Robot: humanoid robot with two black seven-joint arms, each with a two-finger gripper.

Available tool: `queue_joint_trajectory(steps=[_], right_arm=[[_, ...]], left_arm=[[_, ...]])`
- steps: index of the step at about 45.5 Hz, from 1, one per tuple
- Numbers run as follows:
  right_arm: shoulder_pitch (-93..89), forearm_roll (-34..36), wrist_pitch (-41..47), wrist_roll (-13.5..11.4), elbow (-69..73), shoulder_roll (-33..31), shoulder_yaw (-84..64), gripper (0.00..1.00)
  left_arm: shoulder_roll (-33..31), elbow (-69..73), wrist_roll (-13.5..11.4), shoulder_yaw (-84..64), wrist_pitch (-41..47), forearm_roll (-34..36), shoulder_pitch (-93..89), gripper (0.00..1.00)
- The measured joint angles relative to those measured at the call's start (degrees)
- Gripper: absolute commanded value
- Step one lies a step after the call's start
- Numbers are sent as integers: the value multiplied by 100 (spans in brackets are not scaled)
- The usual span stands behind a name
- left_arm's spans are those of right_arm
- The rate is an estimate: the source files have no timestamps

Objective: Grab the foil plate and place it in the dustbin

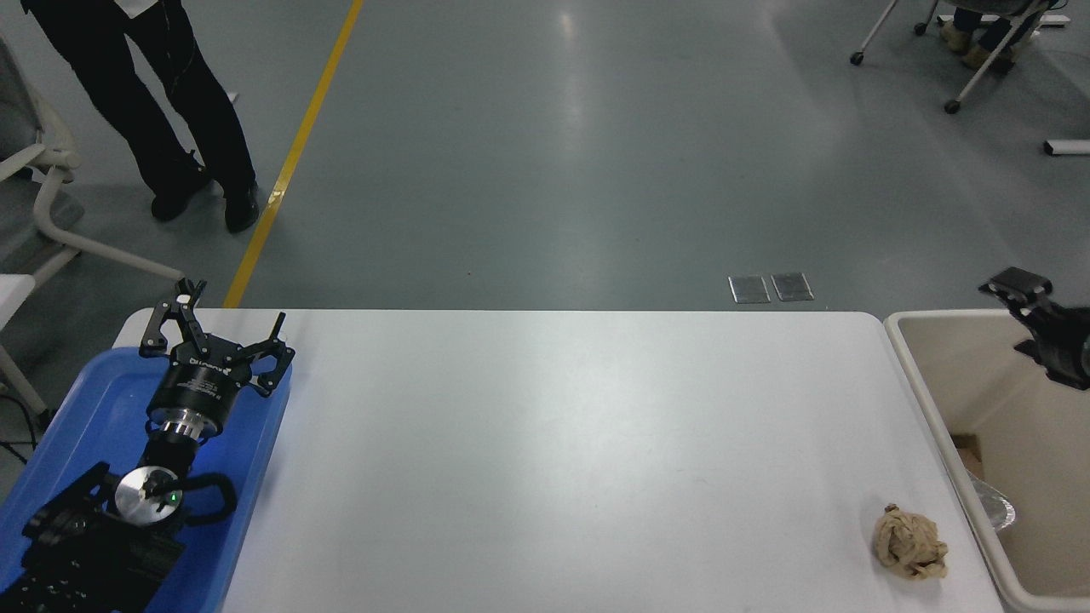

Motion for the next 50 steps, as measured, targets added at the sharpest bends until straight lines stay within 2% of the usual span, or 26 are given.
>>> queue_joint_trajectory(steps=[10, 19, 29, 34, 43, 50], right_arm=[[2087, -891, -13, -2, 3139, -51, -825, 100], [3816, -1240, -60, -30, 5176, 227, -1717, 100], [5471, -1370, 182, -282, 6773, 564, -2392, 100], [6219, -1383, 457, -553, 7316, 735, -2634, 100], [7210, -1246, 920, -1349, 7800, 1008, -2849, 100], [7620, -1031, 1097, -1811, 7957, 1154, -2892, 100]], left_arm=[[3, 1, 6, 3, 0, -1, 3, 99], [3, 1, 7, 3, 0, 0, 8, 99], [6, 0, 10, 0, 0, 0, 8, 99], [8, 0, 9, 0, 0, 0, 9, 99], [8, -1, 2, -2, 0, 0, 13, 99], [8, 0, 2, -2, 0, 0, 14, 99]])
